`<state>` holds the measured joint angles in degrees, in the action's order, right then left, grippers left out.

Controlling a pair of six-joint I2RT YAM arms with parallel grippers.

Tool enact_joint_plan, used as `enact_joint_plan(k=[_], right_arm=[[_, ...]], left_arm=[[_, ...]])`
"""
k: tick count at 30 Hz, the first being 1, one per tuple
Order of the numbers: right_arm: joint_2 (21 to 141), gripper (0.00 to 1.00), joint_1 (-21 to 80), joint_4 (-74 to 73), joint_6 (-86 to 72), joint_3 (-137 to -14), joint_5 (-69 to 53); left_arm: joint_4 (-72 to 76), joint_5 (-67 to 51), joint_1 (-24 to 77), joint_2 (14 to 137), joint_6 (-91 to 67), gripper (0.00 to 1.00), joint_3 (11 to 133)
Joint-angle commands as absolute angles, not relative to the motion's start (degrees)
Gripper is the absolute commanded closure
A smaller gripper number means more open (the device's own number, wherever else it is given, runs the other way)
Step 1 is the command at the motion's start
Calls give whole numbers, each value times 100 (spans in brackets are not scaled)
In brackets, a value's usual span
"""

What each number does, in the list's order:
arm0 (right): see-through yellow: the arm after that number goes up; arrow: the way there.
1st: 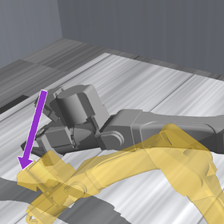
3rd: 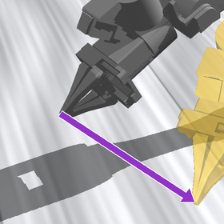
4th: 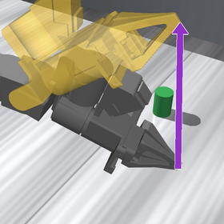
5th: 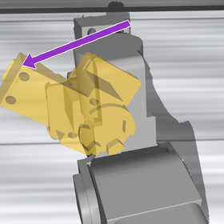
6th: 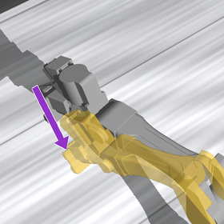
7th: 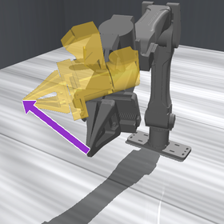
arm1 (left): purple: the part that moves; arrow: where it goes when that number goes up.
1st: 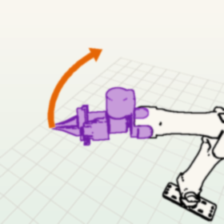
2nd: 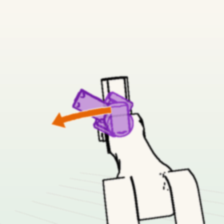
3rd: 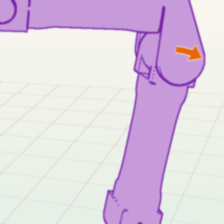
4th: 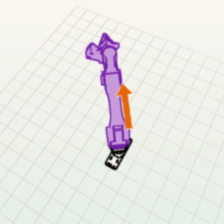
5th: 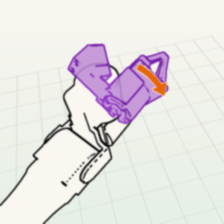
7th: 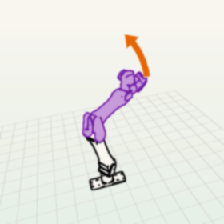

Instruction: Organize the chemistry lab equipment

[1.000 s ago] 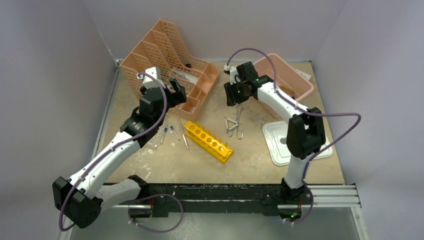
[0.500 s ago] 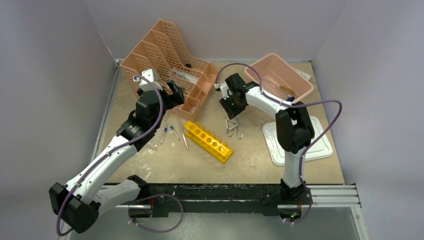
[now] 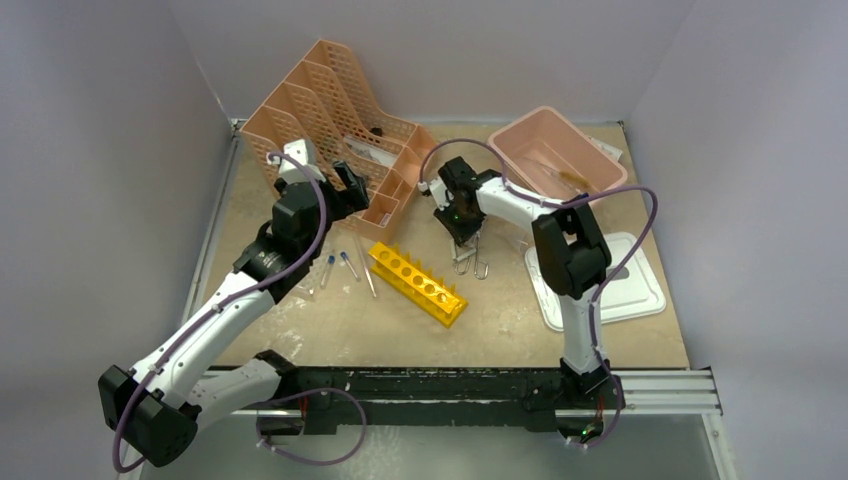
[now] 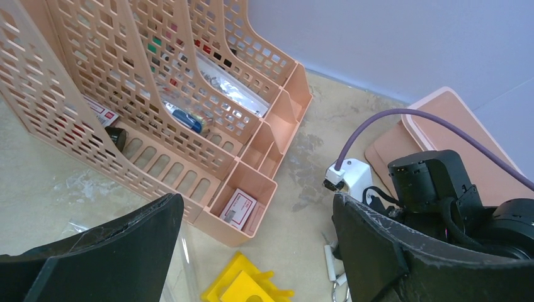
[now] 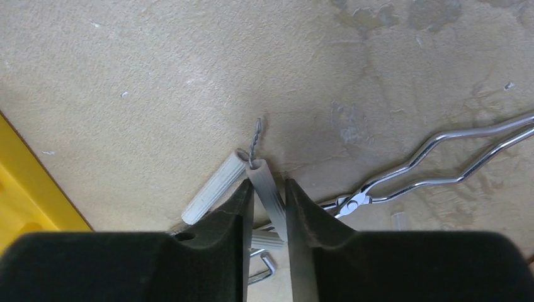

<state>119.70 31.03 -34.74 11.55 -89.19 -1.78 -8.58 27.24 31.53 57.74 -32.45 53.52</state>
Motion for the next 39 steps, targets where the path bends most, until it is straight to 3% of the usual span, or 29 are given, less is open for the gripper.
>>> enact_joint_plan(k=[1,7,16,24,29,34,39], right_arm=[[11998,78,3144,-3556,1240,-9064,49],[11734,99,3165,-3487,1226,-9118,142],[10347,100,3172,-2824,888,-9345,-313],[9703,100,2951,-2258,721,-9690,797],[9475,100,2204,-2058,309,-9885,1036],[9418,100,1377,-2039,-247,-9823,1505],[9694,100,732,-2335,-877,-9905,1552]], left_arm=[[-568,2647,3144,5743,-3322,12,5336],[-524,2654,3142,5769,-3321,12,5344],[-502,2705,3146,5820,-3305,12,5376],[-456,2683,3146,5921,-3313,12,5408],[-416,2568,3146,5982,-3278,12,5444],[-234,1459,3146,6083,-3081,12,5563],[-737,1205,3142,6231,-2997,13,5907]])
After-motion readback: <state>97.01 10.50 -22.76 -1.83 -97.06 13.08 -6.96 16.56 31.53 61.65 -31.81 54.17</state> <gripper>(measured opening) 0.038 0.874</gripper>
